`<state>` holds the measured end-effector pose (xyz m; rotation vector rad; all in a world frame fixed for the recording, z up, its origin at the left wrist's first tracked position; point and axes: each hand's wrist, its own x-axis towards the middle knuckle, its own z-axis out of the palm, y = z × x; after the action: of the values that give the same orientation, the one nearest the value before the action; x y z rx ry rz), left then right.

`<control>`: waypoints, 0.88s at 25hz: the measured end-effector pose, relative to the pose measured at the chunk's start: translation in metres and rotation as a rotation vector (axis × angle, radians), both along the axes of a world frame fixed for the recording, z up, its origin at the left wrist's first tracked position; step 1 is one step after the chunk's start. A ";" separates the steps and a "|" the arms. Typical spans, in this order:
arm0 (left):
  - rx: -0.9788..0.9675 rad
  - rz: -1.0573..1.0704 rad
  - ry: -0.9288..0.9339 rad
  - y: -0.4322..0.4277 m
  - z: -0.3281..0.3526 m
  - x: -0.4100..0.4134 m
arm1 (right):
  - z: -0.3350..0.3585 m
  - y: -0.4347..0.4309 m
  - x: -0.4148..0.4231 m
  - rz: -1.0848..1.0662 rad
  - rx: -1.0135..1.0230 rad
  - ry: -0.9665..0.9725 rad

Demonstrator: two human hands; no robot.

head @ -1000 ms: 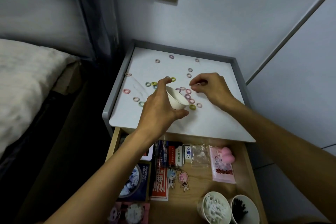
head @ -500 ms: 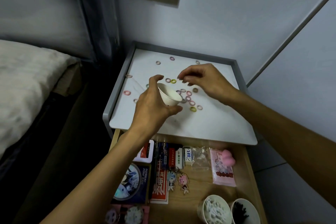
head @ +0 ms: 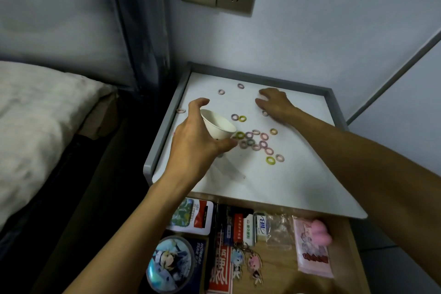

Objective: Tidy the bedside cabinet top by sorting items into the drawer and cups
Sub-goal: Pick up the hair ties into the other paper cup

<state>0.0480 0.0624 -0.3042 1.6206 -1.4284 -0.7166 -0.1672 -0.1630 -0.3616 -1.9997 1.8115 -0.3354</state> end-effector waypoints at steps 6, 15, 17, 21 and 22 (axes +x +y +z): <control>0.013 -0.015 -0.008 -0.003 0.000 -0.002 | -0.006 0.045 0.001 0.151 -0.098 -0.107; 0.020 -0.048 0.001 0.007 0.003 -0.012 | 0.004 0.105 -0.014 0.290 -0.051 -0.059; 0.023 -0.055 -0.004 0.009 0.003 -0.014 | 0.006 0.108 -0.013 0.312 -0.045 -0.011; 0.019 -0.057 -0.009 0.010 0.005 -0.015 | 0.010 0.110 0.000 0.305 -0.096 0.080; 0.017 -0.055 -0.010 0.009 0.005 -0.015 | 0.010 0.110 0.004 0.308 -0.102 0.086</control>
<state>0.0334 0.0715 -0.2989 1.6058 -1.4828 -0.7547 -0.1632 -0.0531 -0.3518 -2.3548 1.5278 -0.2547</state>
